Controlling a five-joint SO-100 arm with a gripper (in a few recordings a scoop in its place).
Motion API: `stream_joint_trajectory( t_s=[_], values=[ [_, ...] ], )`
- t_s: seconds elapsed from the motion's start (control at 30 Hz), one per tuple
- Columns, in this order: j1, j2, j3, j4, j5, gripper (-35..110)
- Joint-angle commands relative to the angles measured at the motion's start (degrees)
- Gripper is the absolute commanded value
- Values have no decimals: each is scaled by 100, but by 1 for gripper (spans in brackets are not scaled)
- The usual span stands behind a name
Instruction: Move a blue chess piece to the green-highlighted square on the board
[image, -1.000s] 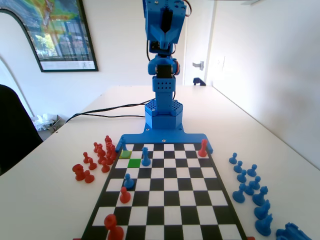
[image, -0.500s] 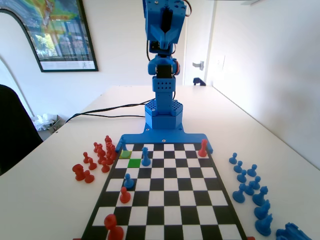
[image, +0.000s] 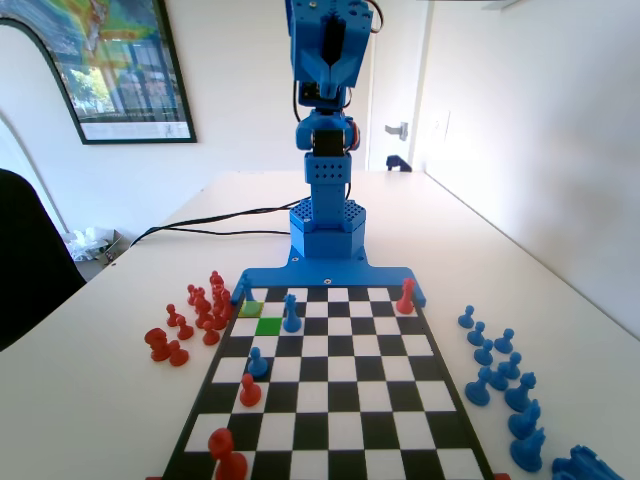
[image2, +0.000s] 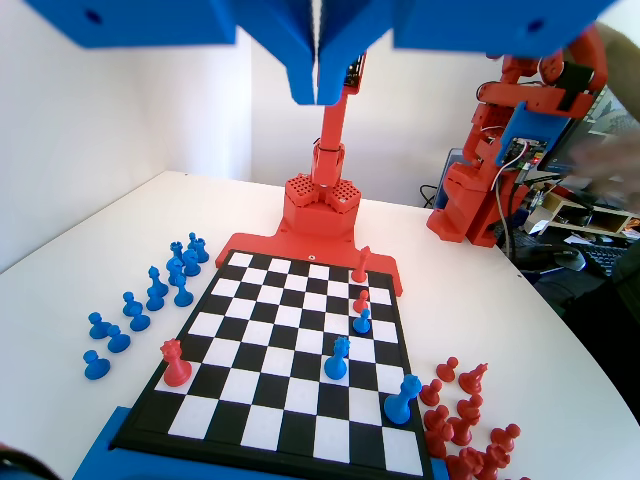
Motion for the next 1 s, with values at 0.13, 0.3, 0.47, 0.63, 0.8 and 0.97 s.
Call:
stream_joint_trajectory(
  t_s=[0.13,0.3,0.47,0.63,0.8,0.97],
  values=[
    [44,18,9,-79,-53,4],
    [44,18,9,-79,-53,6],
    [70,18,9,-79,-53,4],
    [-26,18,0,-70,-70,1],
    [-105,-26,-62,-88,-9,1],
    [-246,-527,-677,-149,290,1]
  ],
)
